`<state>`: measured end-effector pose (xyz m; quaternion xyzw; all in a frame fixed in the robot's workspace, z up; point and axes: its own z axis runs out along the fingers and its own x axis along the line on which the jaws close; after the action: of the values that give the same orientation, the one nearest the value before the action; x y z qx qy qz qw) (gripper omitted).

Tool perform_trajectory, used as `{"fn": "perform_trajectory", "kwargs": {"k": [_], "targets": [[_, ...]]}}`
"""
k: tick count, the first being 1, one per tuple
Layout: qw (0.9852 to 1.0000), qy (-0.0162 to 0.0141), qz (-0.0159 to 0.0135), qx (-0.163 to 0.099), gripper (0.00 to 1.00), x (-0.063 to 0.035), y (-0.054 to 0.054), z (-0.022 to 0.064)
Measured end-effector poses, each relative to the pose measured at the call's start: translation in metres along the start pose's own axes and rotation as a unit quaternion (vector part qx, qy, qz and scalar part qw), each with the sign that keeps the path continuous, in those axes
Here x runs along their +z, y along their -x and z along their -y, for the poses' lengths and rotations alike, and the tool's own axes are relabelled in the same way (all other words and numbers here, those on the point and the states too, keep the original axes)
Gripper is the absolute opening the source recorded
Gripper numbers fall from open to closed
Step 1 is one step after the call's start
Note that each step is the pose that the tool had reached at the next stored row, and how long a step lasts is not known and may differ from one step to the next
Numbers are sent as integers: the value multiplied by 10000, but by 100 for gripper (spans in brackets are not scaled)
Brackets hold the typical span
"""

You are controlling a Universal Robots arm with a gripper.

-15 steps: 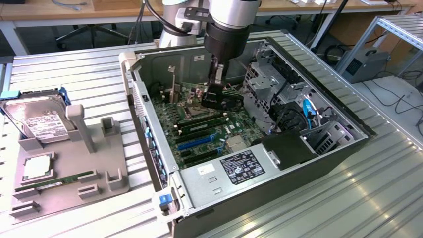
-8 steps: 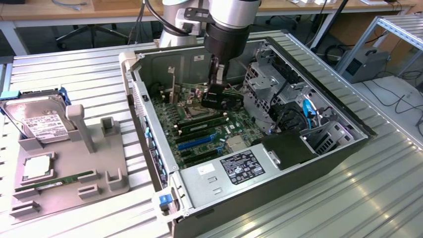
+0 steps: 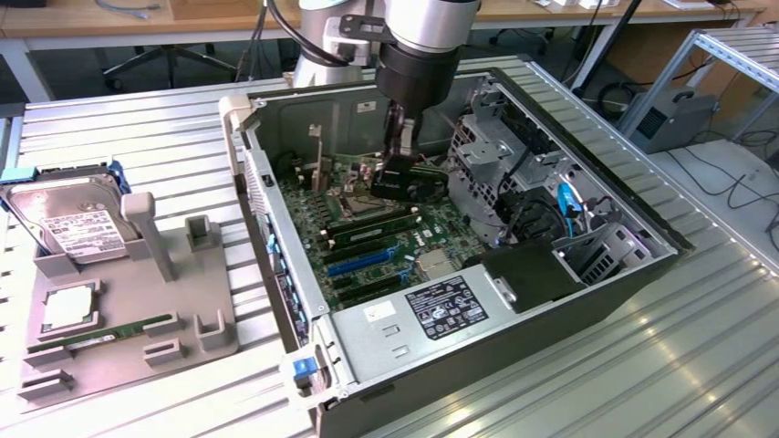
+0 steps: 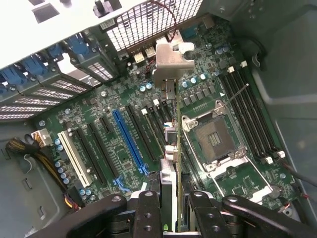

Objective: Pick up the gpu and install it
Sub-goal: 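Insert the gpu into the slot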

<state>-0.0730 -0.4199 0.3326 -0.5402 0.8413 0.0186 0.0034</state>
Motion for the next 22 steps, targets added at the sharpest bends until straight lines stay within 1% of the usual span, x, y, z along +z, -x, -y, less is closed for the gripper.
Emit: {"fn": "perform_trajectory", "kwargs": {"k": [15, 22], "targets": [[9996, 8, -8, -296, 27, 0, 0, 0], [9989, 12, -13, -474, 27, 0, 0, 0]]}}
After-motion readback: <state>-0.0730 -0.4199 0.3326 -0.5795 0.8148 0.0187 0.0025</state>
